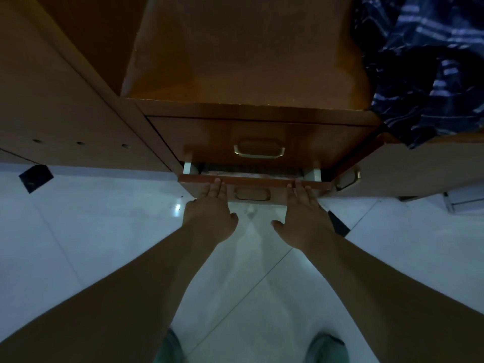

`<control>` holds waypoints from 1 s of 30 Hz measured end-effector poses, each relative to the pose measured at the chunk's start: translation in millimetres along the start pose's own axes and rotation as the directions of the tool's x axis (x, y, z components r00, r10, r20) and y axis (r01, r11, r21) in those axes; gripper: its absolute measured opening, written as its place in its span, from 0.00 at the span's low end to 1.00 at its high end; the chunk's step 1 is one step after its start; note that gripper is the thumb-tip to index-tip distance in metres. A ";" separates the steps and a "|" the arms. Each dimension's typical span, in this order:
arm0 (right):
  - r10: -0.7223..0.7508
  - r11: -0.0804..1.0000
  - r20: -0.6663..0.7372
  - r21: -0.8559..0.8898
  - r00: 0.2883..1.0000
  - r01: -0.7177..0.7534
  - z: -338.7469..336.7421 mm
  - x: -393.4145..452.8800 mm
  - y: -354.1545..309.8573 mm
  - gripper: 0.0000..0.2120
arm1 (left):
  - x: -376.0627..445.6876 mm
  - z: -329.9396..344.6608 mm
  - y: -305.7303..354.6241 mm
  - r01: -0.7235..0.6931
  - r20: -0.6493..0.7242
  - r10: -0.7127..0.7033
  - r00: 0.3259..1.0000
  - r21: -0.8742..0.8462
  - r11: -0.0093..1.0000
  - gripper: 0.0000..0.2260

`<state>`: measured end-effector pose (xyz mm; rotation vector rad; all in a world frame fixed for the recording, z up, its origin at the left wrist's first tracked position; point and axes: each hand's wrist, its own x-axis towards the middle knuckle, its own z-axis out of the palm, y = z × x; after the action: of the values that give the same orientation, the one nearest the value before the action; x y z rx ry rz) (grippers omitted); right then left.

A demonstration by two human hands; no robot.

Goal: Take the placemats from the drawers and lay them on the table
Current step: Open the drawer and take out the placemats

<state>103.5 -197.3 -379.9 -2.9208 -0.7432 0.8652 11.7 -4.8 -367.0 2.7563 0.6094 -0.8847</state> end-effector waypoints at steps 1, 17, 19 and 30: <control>0.001 1.000 -0.002 0.000 1.000 -0.001 1.6 -1.6 -0.6 0.48 | -1.6 1.7 0.6 0.003 -0.001 -0.003 1.000 -0.003 1.000 0.37; 0.015 1.000 0.002 -0.002 1.000 -0.015 20.8 -46.4 -4.6 0.47 | -38.9 32.0 2.6 0.009 -0.013 -0.009 1.000 0.003 1.000 0.37; 0.010 1.000 0.003 -0.011 1.000 -0.010 22.7 -51.4 -4.7 0.47 | -42.7 35.3 2.3 0.009 -0.007 -0.009 1.000 0.012 1.000 0.37; 0.009 0.999 0.033 -0.045 0.999 -0.008 29.9 -71.1 -8.2 0.49 | -63.1 44.8 -1.5 -0.008 0.001 0.008 1.000 0.024 1.000 0.36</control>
<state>32.2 -225.3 -367.6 -2.9579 -0.7632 0.9111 -58.7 -37.0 -365.9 2.7779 0.5910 -0.8971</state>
